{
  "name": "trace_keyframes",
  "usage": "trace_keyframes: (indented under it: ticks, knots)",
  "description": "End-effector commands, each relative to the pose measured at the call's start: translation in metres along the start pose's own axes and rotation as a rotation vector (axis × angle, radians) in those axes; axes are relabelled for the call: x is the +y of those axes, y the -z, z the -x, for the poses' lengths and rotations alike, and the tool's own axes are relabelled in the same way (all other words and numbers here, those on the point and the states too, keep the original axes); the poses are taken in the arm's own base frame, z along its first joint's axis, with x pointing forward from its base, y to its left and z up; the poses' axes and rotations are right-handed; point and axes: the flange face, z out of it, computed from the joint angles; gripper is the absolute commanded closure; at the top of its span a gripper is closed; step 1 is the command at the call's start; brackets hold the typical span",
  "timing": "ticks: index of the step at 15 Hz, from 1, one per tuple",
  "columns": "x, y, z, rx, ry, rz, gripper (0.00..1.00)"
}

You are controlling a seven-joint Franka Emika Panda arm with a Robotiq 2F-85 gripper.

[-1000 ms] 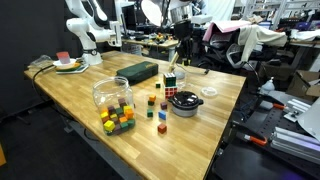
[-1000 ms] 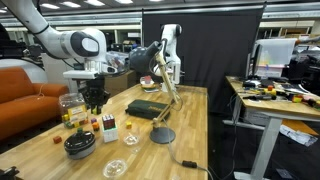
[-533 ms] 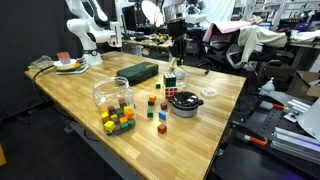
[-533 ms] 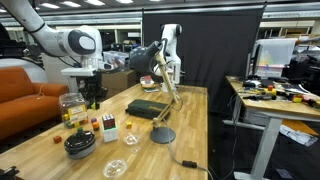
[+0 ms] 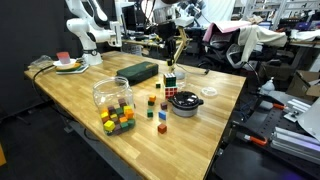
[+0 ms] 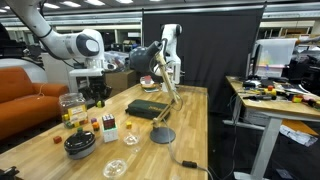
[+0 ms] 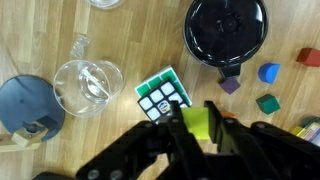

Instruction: Pick up the yellow block and stack it on top of the rubix cube, then pick up the brown block and stack it on top of the yellow block.

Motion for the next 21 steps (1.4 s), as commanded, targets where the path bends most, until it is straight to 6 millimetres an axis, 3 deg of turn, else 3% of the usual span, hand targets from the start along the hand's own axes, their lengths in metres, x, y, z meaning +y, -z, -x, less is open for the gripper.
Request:
trace_keyframes:
  ticks: [1, 6, 15, 21]
  knots:
    - [0.010, -0.008, -0.020, -0.015, 0.079, 0.025, 0.93]
    - [0.017, -0.017, -0.033, -0.033, 0.158, 0.061, 0.93]
    - [0.014, -0.031, -0.031, -0.088, 0.241, 0.072, 0.93]
    - [0.005, -0.058, -0.033, -0.153, 0.273, 0.063, 0.93]
